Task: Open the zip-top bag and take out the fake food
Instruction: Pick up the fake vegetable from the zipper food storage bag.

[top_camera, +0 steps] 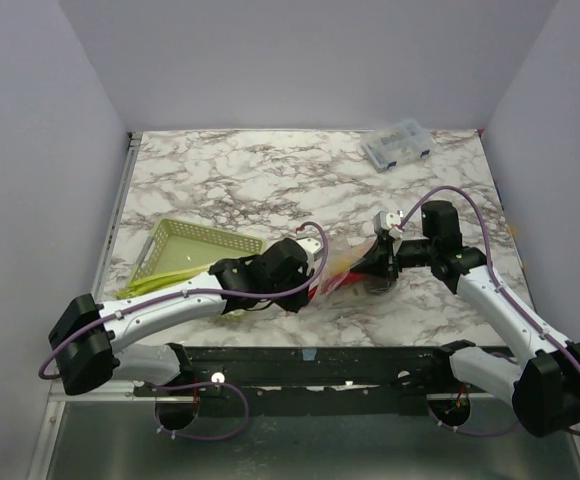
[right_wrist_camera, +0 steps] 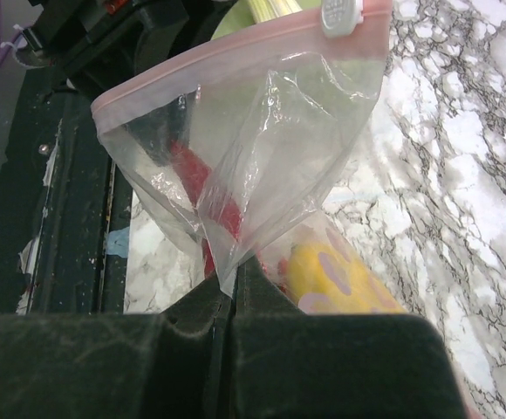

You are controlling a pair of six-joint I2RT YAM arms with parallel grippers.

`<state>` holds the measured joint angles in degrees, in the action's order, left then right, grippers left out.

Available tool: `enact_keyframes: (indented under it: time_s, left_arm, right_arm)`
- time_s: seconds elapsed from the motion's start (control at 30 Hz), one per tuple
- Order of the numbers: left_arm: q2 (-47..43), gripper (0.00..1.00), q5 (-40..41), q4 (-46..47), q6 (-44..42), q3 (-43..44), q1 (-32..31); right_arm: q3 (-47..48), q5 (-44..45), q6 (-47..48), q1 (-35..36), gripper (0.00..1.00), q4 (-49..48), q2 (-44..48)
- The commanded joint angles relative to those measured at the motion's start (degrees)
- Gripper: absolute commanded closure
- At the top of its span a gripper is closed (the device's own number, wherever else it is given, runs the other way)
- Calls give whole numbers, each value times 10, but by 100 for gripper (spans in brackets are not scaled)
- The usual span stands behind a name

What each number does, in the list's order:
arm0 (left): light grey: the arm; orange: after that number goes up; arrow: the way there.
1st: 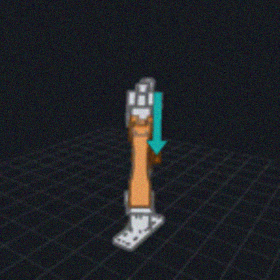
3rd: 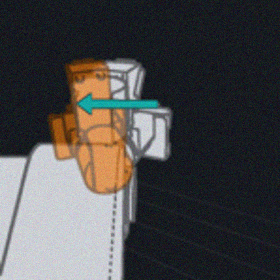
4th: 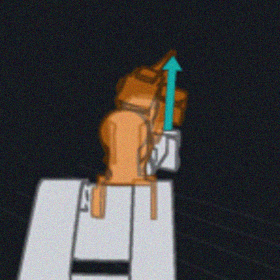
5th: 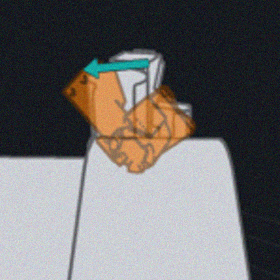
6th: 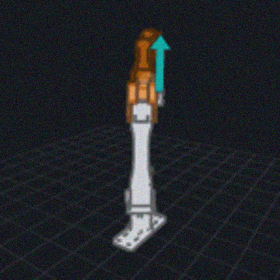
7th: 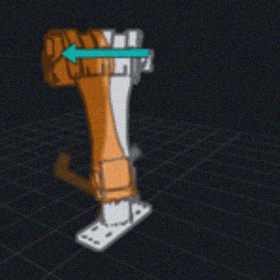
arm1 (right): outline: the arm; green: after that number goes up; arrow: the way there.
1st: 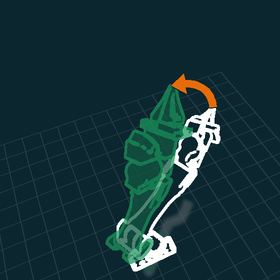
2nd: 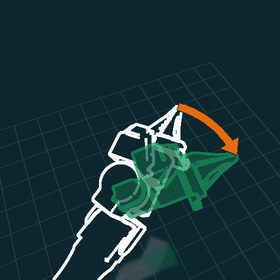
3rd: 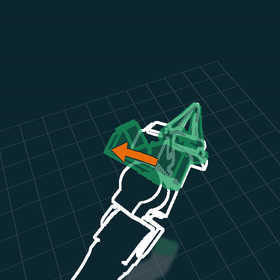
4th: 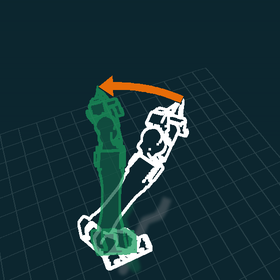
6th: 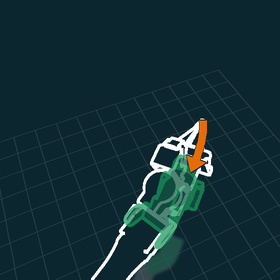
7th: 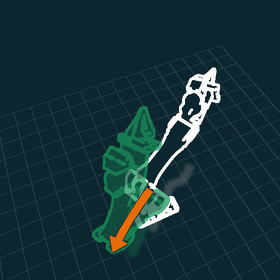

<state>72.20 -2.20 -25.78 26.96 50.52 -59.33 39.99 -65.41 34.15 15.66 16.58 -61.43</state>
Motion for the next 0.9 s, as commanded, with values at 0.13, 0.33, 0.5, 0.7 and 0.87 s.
enact_keyframes:
  time_s: [0.13, 0.33, 0.5, 0.7, 0.87]
  left_arm:
    - [-31, 100, 46, -79, -24, 43, -1]
    - [-39, 100, 73, -122, -19, 69, -1]
    - [-41, 100, 104, -162, -26, 90, -1]
    - [-49, 100, 141, -205, -37, 100, -1]
    - [-64, 100, 164, -228, -57, 99, -1]
  right_arm:
    - [-4, 2, 11, -2, 100, 7, -6]
    - [-4, 3, 14, -2, 100, 7, -8]
    - [-4, 6, 16, -2, 100, 8, -10]
    - [-5, 7, 17, -2, 100, 8, -11]
    - [-5, 7, 16, -2, 100, 8, -11]
